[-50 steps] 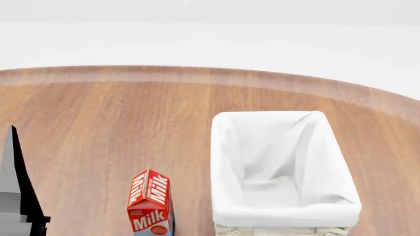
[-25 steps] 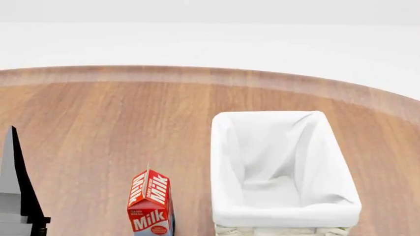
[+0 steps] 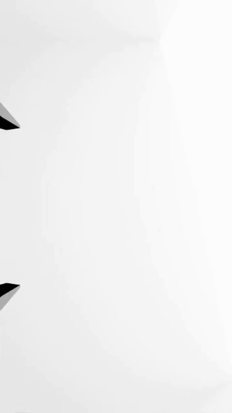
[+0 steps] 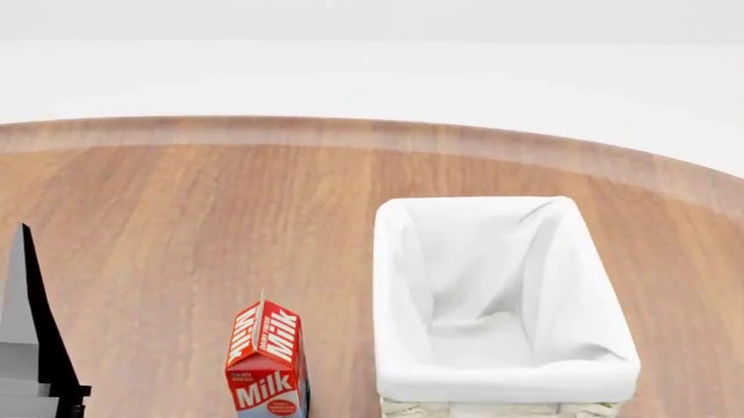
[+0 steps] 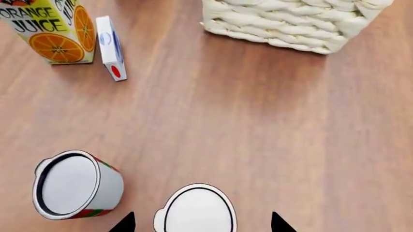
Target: Pick up the alphabet soup and the tomato sauce, and put them in the basket.
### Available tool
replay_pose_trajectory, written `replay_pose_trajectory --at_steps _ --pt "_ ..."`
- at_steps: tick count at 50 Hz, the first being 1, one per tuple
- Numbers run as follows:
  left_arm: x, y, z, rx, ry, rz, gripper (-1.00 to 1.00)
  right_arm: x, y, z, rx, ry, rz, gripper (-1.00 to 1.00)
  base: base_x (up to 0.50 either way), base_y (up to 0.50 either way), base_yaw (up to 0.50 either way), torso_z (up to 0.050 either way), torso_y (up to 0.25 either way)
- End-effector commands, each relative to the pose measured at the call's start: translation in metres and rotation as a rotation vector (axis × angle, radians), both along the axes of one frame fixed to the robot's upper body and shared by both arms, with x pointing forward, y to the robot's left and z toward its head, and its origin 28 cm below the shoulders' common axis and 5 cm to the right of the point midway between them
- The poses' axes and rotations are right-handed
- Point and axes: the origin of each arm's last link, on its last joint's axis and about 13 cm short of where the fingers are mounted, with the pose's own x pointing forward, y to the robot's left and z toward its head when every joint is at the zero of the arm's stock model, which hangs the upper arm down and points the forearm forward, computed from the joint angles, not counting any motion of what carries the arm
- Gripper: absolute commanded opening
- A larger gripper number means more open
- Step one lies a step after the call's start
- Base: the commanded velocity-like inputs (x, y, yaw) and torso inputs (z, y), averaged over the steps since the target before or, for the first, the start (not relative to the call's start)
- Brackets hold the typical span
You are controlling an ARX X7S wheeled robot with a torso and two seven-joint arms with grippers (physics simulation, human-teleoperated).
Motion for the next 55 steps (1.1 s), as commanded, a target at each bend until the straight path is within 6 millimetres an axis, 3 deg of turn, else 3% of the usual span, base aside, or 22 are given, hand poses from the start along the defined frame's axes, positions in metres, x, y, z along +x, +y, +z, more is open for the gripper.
replay_pose_trajectory --at_steps 1,55 --pt "0.0 0.0 -0.001 -0.001 0.001 -0.001 1.0 -0.001 0.004 -0.009 -0.055 -0.037 0.052 1.0 0.0 0.0 0.0 0.0 0.0" --pt "0.001 -0.001 -0.005 -0.005 0.009 -0.004 1.0 0.001 0.003 -0.056 -0.013 0.056 0.021 1.0 0.0 0.0 0.0 0.0 0.0"
